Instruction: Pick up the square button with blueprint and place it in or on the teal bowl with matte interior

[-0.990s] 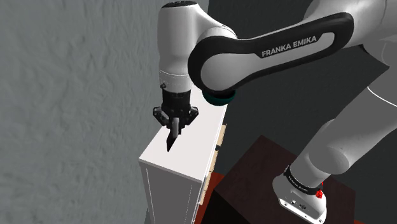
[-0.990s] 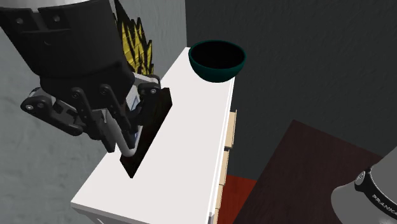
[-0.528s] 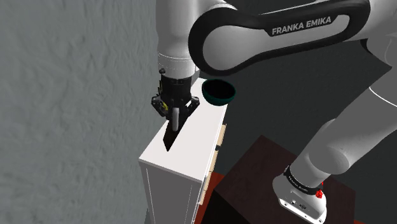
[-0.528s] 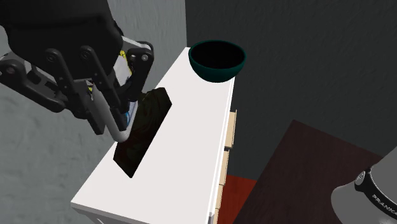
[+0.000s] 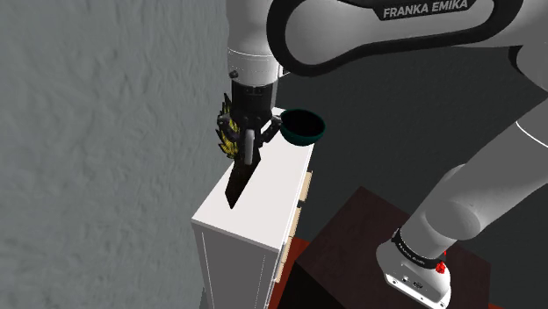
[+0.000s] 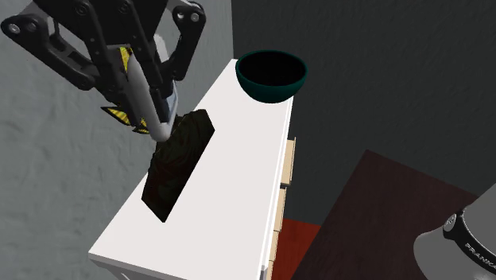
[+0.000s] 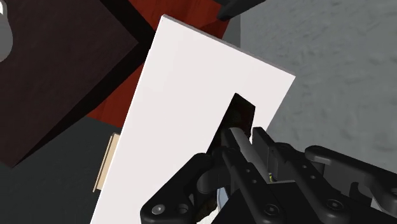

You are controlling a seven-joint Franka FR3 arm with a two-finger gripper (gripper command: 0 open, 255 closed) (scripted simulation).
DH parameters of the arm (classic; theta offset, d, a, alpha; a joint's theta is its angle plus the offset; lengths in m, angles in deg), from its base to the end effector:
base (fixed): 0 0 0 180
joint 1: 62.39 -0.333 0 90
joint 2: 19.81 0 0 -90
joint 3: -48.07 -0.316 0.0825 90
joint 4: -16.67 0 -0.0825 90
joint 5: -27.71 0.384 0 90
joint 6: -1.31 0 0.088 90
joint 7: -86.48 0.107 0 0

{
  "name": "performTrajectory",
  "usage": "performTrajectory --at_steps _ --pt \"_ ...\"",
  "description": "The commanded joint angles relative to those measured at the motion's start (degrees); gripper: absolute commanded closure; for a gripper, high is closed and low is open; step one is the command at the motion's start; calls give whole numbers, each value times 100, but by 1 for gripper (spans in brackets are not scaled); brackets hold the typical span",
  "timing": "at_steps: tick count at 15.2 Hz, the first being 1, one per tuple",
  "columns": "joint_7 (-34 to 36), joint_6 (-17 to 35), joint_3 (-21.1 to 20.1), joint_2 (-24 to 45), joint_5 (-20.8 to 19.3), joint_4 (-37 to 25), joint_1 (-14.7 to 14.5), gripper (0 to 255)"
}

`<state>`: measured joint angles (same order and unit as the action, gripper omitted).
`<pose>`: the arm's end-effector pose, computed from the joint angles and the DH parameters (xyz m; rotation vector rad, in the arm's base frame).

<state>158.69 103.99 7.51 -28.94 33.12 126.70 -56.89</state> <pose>0.4137 0.3225 0.5410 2.9531 -1.0381 0.0089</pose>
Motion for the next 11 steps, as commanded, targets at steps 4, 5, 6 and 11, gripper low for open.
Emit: performTrajectory --at_steps 4,5,6,11 --pt "-842 -1 528 -414 173 387 230 255" --pt "-999 -2 634 -467 182 443 274 255" --pt "-1153 -3 735 -514 186 493 323 255" --pt "-1882 -4 1220 -634 135 649 575 255"
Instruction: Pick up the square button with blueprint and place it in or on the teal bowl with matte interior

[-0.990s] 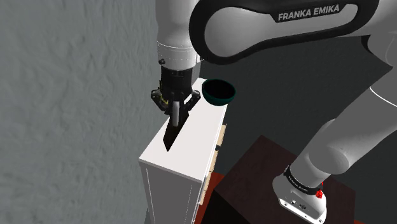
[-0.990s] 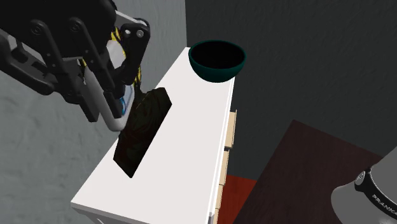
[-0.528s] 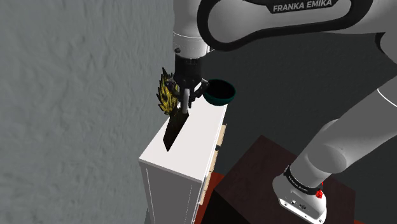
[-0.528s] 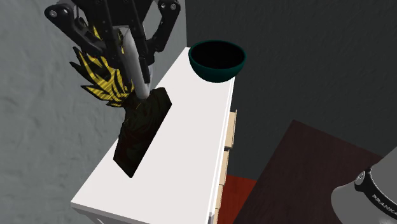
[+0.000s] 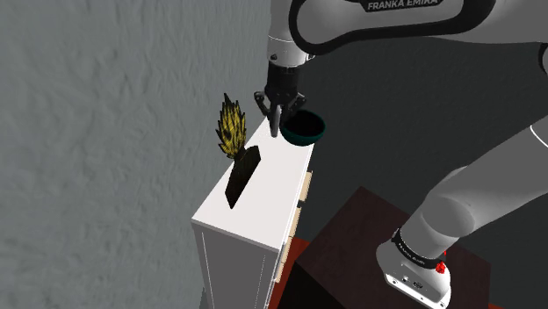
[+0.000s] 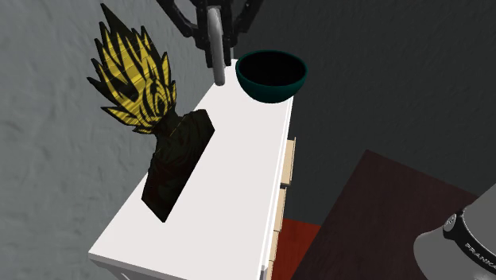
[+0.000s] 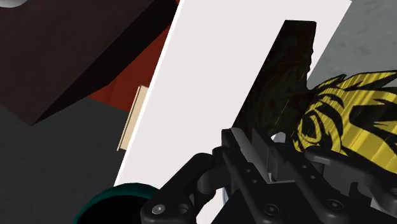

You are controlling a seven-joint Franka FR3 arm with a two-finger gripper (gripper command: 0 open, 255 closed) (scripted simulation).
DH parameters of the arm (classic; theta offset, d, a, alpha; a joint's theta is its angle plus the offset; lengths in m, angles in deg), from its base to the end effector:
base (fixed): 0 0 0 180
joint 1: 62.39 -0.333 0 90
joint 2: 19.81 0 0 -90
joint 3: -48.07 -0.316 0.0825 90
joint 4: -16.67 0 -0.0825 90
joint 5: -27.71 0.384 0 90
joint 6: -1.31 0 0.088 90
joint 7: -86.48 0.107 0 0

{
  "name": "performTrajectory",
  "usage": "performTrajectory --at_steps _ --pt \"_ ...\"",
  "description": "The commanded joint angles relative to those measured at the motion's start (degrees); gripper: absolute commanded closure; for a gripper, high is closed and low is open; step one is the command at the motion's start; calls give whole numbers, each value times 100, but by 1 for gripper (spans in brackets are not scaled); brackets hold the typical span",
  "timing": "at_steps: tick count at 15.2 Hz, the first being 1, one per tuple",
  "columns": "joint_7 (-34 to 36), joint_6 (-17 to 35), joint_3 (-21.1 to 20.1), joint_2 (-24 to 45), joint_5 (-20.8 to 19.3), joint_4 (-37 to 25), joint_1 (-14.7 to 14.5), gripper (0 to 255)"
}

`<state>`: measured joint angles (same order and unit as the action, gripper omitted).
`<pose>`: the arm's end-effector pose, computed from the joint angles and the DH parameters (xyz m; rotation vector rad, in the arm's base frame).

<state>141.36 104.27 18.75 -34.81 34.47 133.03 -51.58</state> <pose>0.4546 0.1834 0.5423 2.9529 -1.0385 0.0079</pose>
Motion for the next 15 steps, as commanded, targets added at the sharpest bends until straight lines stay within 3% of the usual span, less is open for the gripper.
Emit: performTrajectory --at_steps 1,15 --pt "-287 -32 188 -50 -21 28 97 255" --pt "-2024 -53 1306 532 -469 -473 880 255"
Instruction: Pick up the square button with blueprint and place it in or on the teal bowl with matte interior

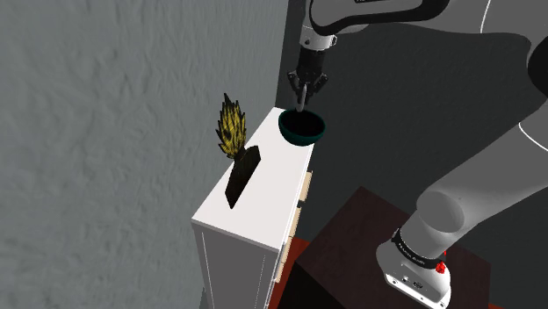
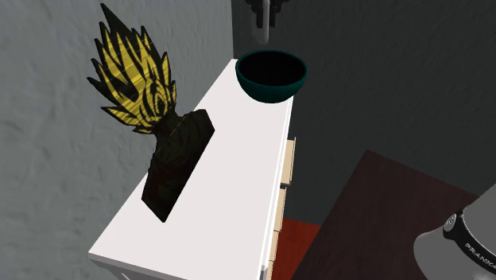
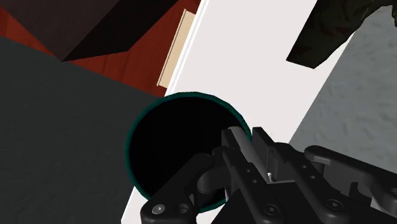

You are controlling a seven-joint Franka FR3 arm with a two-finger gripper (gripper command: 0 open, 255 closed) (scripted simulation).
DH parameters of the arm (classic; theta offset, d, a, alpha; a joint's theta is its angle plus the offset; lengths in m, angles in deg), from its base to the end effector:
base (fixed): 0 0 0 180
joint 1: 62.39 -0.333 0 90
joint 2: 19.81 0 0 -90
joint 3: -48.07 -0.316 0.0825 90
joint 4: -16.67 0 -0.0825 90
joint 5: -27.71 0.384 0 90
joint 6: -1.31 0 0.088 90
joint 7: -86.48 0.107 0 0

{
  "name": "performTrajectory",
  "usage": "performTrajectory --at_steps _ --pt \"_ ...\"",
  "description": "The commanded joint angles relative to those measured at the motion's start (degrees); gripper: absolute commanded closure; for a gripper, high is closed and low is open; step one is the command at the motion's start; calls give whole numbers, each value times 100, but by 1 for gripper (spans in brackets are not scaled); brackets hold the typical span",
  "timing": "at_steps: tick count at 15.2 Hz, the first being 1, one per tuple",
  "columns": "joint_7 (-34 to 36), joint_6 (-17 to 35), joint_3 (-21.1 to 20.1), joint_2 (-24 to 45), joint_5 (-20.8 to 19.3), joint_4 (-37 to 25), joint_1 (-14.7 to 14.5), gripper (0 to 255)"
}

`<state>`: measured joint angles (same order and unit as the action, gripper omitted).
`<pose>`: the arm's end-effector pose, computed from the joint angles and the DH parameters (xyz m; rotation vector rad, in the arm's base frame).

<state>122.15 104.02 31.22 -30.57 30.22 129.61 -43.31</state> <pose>0.5057 -0.0068 0.5479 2.9540 -1.0382 0.0075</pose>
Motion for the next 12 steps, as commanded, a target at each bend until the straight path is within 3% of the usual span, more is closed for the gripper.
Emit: performTrajectory --at_steps 1,4,12 --pt "-215 -35 127 189 -78 -217 108 255" --pt "-489 -62 288 414 -157 -460 247 255" --pt "-478 551 277 453 -163 115 241 255"
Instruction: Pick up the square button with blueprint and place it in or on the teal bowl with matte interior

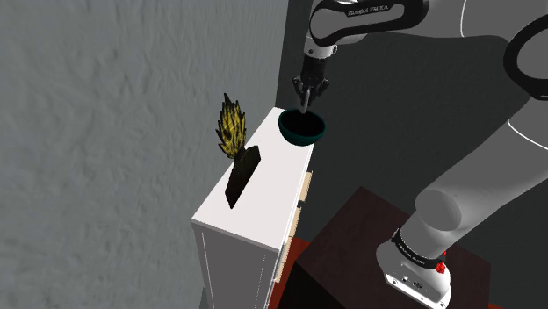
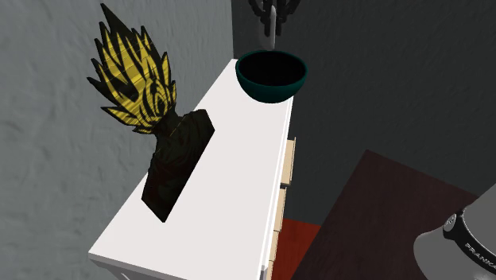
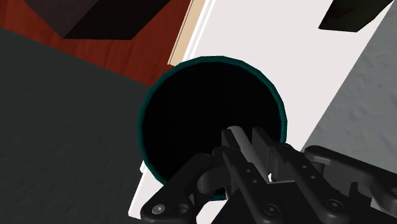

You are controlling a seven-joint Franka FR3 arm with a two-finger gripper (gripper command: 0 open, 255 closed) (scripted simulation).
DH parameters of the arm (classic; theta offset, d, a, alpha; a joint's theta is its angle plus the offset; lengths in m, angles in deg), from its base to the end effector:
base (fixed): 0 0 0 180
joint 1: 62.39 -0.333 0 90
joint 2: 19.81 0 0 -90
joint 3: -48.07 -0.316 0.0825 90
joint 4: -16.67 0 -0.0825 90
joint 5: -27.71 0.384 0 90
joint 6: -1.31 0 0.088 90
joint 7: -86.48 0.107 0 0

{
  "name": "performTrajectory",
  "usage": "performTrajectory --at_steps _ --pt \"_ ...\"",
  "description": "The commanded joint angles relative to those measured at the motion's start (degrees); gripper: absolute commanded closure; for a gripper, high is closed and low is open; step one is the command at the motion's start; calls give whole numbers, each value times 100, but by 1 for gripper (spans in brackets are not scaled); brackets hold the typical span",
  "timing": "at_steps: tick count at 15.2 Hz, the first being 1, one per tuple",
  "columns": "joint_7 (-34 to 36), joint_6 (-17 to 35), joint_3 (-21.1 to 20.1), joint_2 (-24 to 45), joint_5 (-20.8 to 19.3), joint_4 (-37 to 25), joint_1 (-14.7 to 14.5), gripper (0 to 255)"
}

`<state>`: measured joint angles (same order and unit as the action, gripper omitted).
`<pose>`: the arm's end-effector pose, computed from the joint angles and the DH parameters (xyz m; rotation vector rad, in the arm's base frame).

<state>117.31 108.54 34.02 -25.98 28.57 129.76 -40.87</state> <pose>0.5248 -0.0636 0.5149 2.9543 -1.0355 0.0072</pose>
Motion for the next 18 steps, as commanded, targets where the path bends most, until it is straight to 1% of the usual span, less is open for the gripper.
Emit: performTrajectory --at_steps 1,7,14,15,18 --pt "8 174 -6 4 0 166 -4 255" --pt "29 647 -18 98 -21 548 -9 255" --pt "29 647 -18 98 -21 548 -9 255" --pt "29 647 -18 97 -21 549 -9 0" --pt "30 647 -18 98 -21 548 -9 0"
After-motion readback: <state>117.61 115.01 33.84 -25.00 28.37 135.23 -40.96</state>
